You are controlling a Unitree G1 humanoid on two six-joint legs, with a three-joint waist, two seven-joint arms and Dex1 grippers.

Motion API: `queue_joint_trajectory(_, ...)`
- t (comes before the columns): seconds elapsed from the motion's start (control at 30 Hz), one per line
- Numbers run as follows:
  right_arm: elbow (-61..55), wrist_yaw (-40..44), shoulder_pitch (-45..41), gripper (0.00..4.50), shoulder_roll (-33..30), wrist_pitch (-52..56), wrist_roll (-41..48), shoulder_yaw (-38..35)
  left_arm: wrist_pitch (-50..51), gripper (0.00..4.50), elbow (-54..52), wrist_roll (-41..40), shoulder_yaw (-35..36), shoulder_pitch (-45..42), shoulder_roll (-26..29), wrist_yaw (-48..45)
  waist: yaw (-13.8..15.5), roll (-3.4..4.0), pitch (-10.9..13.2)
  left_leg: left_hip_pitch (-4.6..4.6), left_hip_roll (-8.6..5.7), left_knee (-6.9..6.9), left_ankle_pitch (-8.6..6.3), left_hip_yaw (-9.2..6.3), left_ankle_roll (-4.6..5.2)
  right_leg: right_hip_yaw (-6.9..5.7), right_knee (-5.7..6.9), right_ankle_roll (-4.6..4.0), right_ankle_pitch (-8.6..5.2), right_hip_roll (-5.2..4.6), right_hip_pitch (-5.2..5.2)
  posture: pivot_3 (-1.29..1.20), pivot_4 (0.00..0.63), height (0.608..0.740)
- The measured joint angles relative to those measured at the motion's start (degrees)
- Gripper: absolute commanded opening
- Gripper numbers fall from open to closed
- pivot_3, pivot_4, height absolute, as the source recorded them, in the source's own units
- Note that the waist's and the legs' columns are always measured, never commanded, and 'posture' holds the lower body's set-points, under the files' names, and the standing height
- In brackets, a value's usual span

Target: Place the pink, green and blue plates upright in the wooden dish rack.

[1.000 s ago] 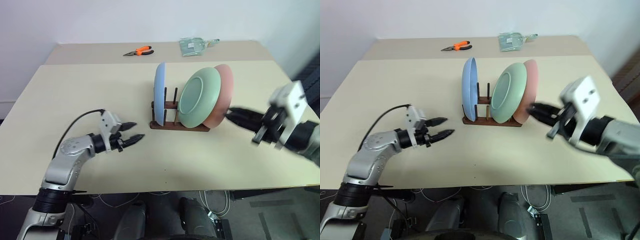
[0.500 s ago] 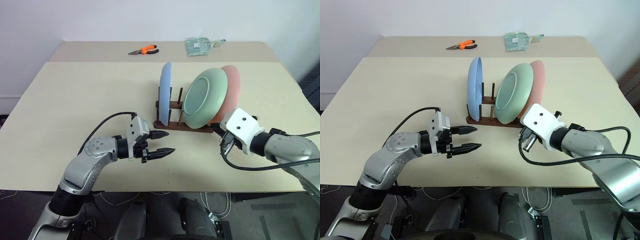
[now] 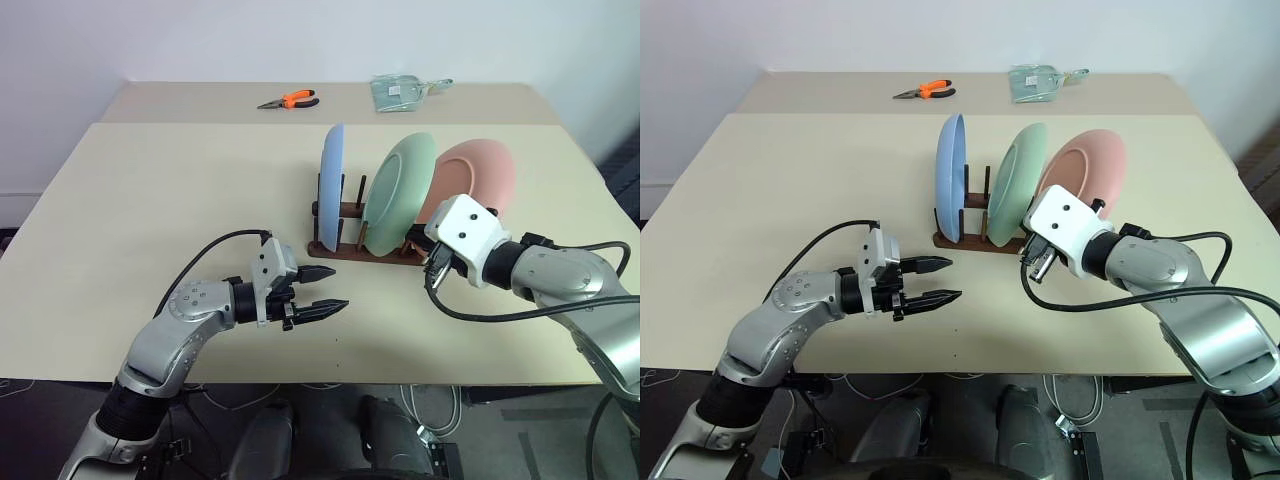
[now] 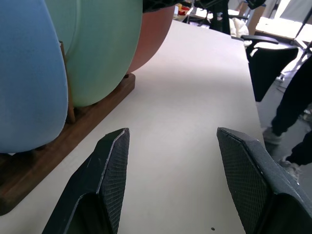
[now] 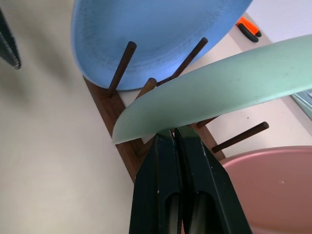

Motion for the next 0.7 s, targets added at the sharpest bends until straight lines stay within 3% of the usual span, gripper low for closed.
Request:
queue_joint_trajectory(0.27, -0.1, 2.8, 2.8, 0.02, -0.6, -1.5, -1.7, -3.5, -0.9, 2.94, 1.2, 0.6, -0.6, -0.1, -0.9, -0.4, 0.0, -0.01, 0.0, 0.02, 0.00, 0.00, 0.00, 0.01, 0.00, 0.00, 0.01, 0.00, 0.00, 0.00, 0.01, 0.00, 0.150, 0.740)
queue_joint_trajectory(0.57, -3.1, 2.5, -1.5, 0.02, 3.2, -1.1, -3.0, -1.6, -1.0, 2.94, 2.2, 0.6, -1.3, -1.4, -1.5, -1.0, 0.1, -0.03, 0.0, 0.02, -0.01, 0.01, 0.00, -0.01, 0.00, 0.00, 0.03, 0.00, 0.00, 0.00, 0.02, 0.00, 0.150, 0.740)
queue_joint_trajectory(0.7, -2.3, 3.6, 0.1, 0.02, 1.1, -1.3, -3.9, -4.2, -1.0, 2.94, 2.2, 0.6, -1.3, -1.4, -1.4, -1.0, 0.1, -0.03, 0.0, 0.03, -0.01, 0.01, 0.00, -0.02, 0.00, -0.01, 0.04, 0.00, 0.00, 0.00, 0.03, 0.00, 0.150, 0.740)
